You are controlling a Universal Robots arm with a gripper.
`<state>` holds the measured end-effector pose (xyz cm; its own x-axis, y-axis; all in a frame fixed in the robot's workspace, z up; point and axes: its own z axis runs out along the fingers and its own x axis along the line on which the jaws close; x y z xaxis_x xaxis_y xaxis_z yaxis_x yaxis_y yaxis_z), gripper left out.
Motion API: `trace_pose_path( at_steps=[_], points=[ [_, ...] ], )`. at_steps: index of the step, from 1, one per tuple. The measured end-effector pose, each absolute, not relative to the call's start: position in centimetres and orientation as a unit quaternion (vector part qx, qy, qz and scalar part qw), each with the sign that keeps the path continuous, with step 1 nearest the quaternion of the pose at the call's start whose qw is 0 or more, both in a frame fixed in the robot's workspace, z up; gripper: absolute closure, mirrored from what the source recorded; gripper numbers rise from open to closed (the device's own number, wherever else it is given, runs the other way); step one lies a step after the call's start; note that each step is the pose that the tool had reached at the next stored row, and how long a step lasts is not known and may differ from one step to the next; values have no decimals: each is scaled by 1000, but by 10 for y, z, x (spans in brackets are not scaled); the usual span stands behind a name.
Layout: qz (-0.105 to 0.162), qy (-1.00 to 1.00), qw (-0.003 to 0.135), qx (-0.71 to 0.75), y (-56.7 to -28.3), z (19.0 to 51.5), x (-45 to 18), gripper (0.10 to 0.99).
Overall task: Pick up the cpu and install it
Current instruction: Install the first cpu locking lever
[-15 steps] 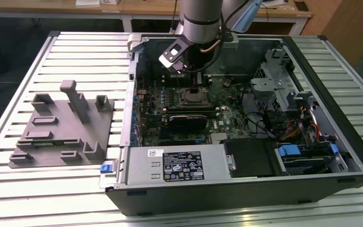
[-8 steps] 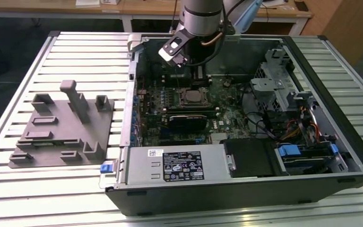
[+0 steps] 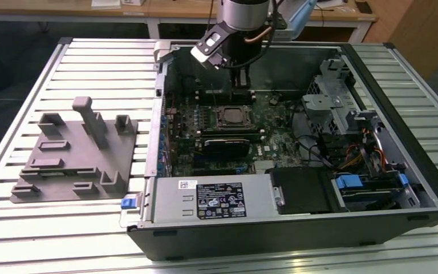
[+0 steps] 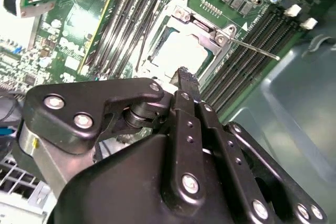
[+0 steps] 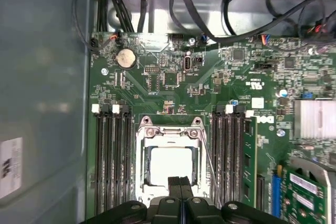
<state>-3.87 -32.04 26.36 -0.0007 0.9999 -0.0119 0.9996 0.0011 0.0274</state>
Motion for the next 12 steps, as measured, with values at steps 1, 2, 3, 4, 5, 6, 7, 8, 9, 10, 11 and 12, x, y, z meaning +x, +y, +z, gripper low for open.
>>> trace_pose_path(
  at_steps=[1,2,3,4,5,6,7,8,9,10,11,12],
  points=[
    [6,707,14,707,-320,267,-39,980],
    [6,707,14,707,-320,271,-39,980],
    [6,707,14,707,-320,274,-39,980],
    [6,707,14,707,-320,278,-39,980],
    [6,707,14,707,-320,281,-39,980],
    [6,707,14,707,-320,284,-39,980],
    [6,707,15,707,-320,287,-39,980],
    [6,707,15,707,-320,290,-39,980],
    [7,707,15,707,-320,292,-39,980],
    [7,707,15,707,-320,293,-39,980],
    [7,707,15,707,-320,293,-39,980],
    [7,707,15,707,-320,293,-39,980]
  ],
)
